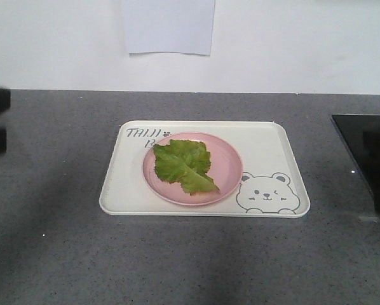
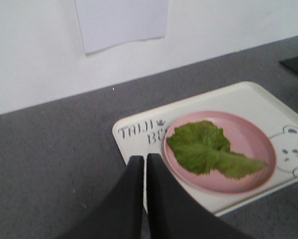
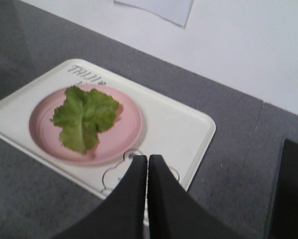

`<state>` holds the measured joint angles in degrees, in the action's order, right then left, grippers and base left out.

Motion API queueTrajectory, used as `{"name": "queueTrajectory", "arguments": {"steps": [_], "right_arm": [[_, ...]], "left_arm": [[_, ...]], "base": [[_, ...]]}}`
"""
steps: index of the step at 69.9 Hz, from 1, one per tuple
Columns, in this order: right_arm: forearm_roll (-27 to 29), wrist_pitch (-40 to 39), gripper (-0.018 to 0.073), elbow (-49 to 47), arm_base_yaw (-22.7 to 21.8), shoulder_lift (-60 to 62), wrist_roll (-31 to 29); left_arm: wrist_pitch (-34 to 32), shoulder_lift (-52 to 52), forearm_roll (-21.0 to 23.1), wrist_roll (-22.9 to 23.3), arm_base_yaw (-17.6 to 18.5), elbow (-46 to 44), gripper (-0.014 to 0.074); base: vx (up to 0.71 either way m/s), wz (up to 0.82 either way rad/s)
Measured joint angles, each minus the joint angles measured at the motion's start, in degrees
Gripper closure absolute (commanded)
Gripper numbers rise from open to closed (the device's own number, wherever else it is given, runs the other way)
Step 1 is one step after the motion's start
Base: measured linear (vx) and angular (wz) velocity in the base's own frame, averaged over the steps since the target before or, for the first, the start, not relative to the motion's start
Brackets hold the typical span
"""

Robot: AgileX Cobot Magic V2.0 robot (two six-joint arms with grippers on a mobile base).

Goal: Transfer vegetables to tray and serve

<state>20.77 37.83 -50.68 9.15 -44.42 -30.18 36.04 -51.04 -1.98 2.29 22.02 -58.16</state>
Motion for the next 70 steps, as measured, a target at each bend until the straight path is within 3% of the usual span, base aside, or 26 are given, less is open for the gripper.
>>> {"name": "queueTrajectory", "arguments": {"steps": [11,22,38,70], "right_arm": [[0.0,-3.8,0.0564,17.4,0.0,12.2,0.1],[0.0,-4.1,0.0564,25.0,0.0,19.8,0.3],[0.2,-6.6,0.0564,25.7,0.0,24.5,0.3],[0.2,-6.6,0.0564,25.7,0.0,24.6,0.3]], "left_arm": [[-7.3,11.1,0.0,0.0,0.0,20.1,0.0603],[-11.8,17.1,0.9,0.0,0.0,30.6,0.0603],[-16.7,19.4,1.4,0.0,0.0,32.3,0.0603],[-17.1,19.4,1.5,0.0,0.0,32.3,0.0603]], "base": [[0.00,0.00],[0.00,0.00],[0.00,0.00],[0.00,0.00]]}}
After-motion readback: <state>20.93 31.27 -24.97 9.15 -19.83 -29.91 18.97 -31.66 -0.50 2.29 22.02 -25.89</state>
